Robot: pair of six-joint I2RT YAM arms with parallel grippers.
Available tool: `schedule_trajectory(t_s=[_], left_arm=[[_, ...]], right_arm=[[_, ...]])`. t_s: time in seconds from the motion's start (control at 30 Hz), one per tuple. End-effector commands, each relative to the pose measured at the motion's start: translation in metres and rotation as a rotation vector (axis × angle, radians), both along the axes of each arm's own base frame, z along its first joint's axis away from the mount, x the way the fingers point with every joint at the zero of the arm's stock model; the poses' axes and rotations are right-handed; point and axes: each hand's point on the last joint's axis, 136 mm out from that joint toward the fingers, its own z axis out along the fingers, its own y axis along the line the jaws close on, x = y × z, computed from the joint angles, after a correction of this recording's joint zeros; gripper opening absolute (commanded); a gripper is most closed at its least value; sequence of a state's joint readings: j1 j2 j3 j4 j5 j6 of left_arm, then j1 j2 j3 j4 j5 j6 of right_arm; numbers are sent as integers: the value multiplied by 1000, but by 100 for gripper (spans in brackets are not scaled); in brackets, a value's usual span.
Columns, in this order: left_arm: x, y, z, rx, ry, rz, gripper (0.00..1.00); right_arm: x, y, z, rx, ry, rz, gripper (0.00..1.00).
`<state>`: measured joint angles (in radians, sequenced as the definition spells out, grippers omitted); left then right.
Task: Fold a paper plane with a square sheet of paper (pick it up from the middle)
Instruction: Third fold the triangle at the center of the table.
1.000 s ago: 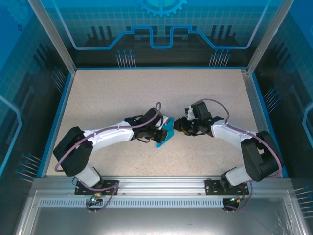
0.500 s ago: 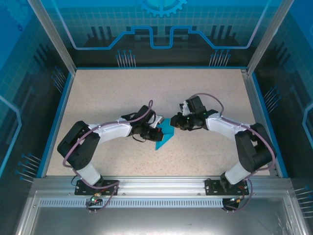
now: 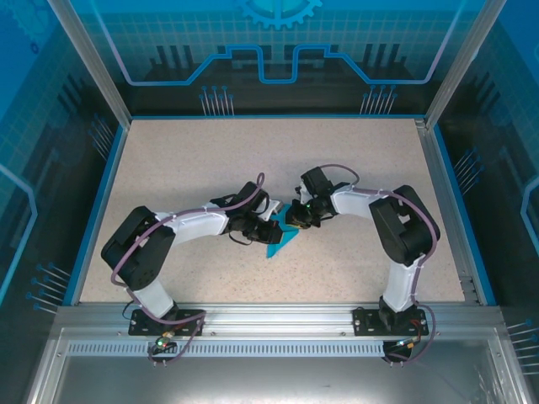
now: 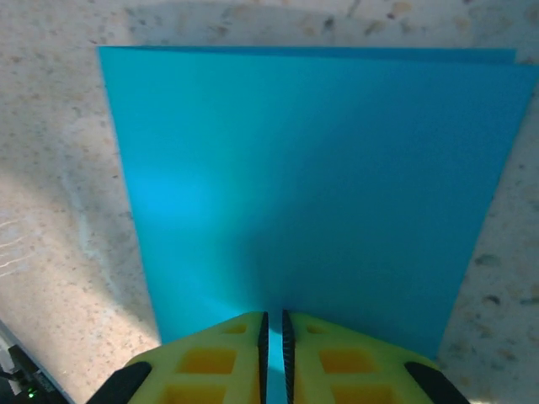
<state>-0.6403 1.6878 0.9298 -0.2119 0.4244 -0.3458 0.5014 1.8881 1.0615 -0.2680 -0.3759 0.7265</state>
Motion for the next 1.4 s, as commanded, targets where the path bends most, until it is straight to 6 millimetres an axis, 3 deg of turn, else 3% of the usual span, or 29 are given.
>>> schedule_trajectory(t_s=[0.0,0.3,0.7,1.07,1.37], left_arm=[[-2,5,-6,18,24,4,9],[5,11,-14,48,31,28,9],[3,14,-17,56,46,28,10],[1,7,-6,22,60,2,12],[2,-8,10,-56,91,-16,15]], right_arm=[[-3,-1,-7,-47,11,42,15],[-8,-6,-16,-102,14,98,16],[2,10,11,-56,-57,169,18],[9,1,-13,-186,-30,212,18],[5,10,-14,-181,-67,389,17]])
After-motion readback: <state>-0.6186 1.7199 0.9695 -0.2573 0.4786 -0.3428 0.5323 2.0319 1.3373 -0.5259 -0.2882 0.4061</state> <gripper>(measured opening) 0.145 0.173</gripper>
